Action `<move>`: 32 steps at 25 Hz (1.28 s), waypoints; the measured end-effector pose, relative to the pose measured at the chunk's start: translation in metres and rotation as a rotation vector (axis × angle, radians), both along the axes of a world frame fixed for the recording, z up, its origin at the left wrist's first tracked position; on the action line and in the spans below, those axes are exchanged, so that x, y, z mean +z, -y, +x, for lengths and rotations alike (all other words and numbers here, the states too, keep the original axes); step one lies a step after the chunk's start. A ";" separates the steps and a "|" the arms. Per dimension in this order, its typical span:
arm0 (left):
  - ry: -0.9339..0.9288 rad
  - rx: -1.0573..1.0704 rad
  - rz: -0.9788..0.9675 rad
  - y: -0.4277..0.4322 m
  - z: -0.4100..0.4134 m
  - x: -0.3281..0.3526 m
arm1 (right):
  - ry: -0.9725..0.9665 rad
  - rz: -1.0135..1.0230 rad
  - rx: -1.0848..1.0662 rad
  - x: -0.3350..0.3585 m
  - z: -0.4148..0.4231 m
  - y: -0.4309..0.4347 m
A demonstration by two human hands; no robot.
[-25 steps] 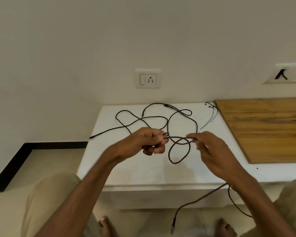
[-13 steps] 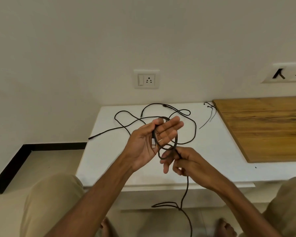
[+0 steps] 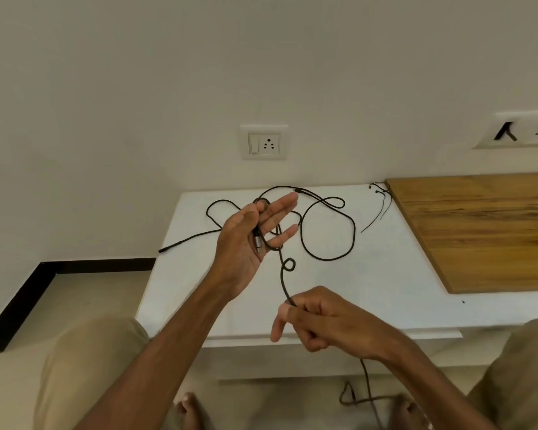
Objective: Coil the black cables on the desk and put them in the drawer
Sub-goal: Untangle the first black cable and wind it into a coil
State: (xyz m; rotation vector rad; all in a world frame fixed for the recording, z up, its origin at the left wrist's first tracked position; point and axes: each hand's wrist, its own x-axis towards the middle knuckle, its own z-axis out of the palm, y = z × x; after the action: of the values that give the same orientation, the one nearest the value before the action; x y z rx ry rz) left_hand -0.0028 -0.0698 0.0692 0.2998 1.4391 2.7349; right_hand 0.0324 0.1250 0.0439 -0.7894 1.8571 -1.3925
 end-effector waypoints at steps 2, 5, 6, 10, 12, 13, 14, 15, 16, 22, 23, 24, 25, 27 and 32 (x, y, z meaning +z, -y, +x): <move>0.007 0.038 -0.030 0.005 -0.002 0.000 | 0.025 -0.074 0.053 0.011 -0.006 -0.008; 0.003 0.072 -0.005 0.009 -0.004 0.006 | 0.110 -0.129 0.086 0.020 -0.023 -0.032; 0.006 0.075 0.012 0.009 -0.004 0.008 | 0.120 -0.119 0.083 0.018 -0.027 -0.037; 0.052 -0.002 0.027 -0.005 0.005 0.010 | 0.081 -0.138 -0.303 0.005 -0.028 -0.025; 0.074 -0.016 -0.025 -0.015 0.009 0.010 | 0.024 -0.247 -0.621 0.004 -0.025 -0.015; 0.092 -0.003 -0.085 -0.018 0.010 0.010 | -0.039 -0.291 -0.757 0.005 -0.023 -0.013; 0.109 0.020 -0.162 -0.020 0.010 0.009 | -0.133 -0.303 -0.869 0.005 -0.023 -0.014; 0.115 0.043 -0.246 -0.021 0.011 0.007 | -0.240 -0.286 -0.952 0.005 -0.022 -0.015; 0.106 0.052 -0.333 -0.021 0.010 0.004 | -0.327 -0.254 -1.009 0.006 -0.022 -0.018; -0.231 -0.173 -1.099 -0.015 0.018 -0.011 | -0.165 -0.322 -1.012 0.014 -0.028 -0.032; -0.250 -0.208 -1.200 -0.010 0.018 -0.013 | -0.133 -0.335 -1.016 0.017 -0.031 -0.037; -0.225 -0.256 -1.242 -0.003 0.014 -0.013 | -0.111 -0.337 -1.042 0.019 -0.035 -0.044; -0.164 -0.310 -1.218 0.005 0.011 -0.010 | -0.101 -0.324 -1.087 0.020 -0.040 -0.052; 0.012 -0.330 -1.029 0.023 0.003 0.004 | -0.168 -0.189 -1.173 0.017 -0.051 -0.068; 0.137 -0.324 -0.256 0.031 0.012 0.032 | -0.547 0.254 -0.775 -0.002 -0.049 -0.062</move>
State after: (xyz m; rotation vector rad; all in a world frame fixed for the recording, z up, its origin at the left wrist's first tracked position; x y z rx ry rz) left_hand 0.0089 -0.1009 0.1011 0.2973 1.5275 2.2455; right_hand -0.0162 0.1872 0.0420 -0.3284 2.9084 -1.3982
